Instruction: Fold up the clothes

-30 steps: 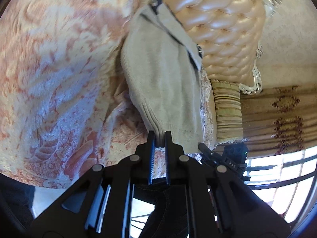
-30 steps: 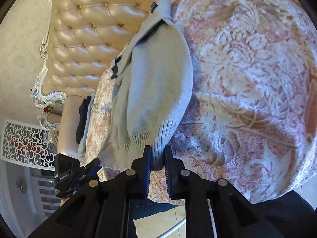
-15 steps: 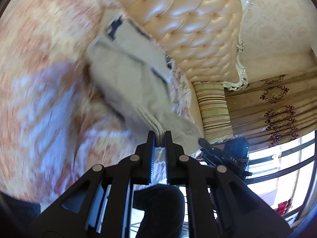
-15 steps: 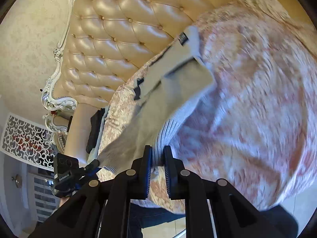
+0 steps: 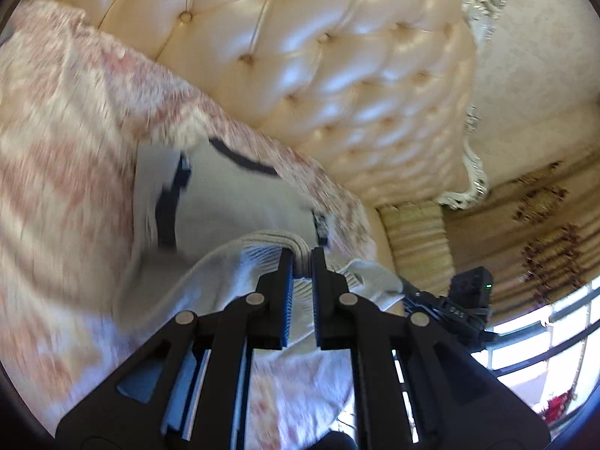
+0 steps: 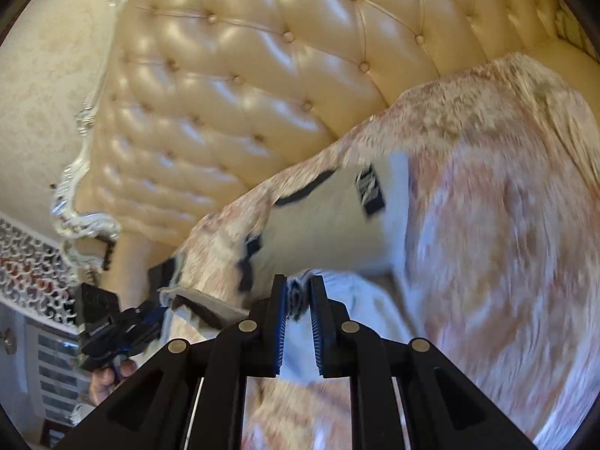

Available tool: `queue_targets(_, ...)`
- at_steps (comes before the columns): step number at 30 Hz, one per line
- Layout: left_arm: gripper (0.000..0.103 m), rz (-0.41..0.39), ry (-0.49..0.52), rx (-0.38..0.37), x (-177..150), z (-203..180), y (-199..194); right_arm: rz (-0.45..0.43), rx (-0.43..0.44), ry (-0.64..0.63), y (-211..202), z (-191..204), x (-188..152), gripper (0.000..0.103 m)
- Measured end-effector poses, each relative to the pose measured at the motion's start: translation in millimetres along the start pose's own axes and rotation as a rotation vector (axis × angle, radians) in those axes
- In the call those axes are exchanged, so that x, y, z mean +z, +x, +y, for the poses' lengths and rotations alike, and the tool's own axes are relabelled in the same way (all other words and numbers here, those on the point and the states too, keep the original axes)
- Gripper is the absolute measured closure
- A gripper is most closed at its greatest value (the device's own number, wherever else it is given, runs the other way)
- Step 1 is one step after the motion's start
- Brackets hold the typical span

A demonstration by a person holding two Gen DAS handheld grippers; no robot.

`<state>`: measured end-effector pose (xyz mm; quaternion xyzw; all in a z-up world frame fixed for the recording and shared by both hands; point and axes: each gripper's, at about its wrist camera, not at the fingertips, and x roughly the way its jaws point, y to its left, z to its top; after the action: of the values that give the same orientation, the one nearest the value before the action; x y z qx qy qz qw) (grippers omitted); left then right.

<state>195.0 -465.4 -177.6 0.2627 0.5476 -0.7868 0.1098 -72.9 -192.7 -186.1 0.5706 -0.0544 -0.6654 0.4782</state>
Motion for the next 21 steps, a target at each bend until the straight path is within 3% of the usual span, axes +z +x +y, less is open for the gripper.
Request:
queue_targets(4,0.092,0.0,-0.039,0.036,41.1,17.3,40.2,0.014,-0.036,-0.014,39.6,1.1,50.6,0.091)
queue_targets(10,0.092,-0.001,-0.111,0.065,77.8,46.6,82.2,0.029,-0.086,-0.027,87.9,-6.3,96.8,0.091)
queue_targets(19,0.092,0.014,-0.169,0.145,90.3,83.7,130.1,0.054,-0.188,-0.053,144.1,-30.9,124.6,0.093)
queue_targets(20,0.09,0.019,-0.168,0.158,89.4,86.5,134.0,0.062,-0.196,-0.047,146.8,-35.7,124.5,0.093)
queue_targets(21,0.082,0.016,-0.162,0.171,89.0,88.1,135.3,0.07,-0.213,-0.043,148.5,-41.0,123.4,0.093)
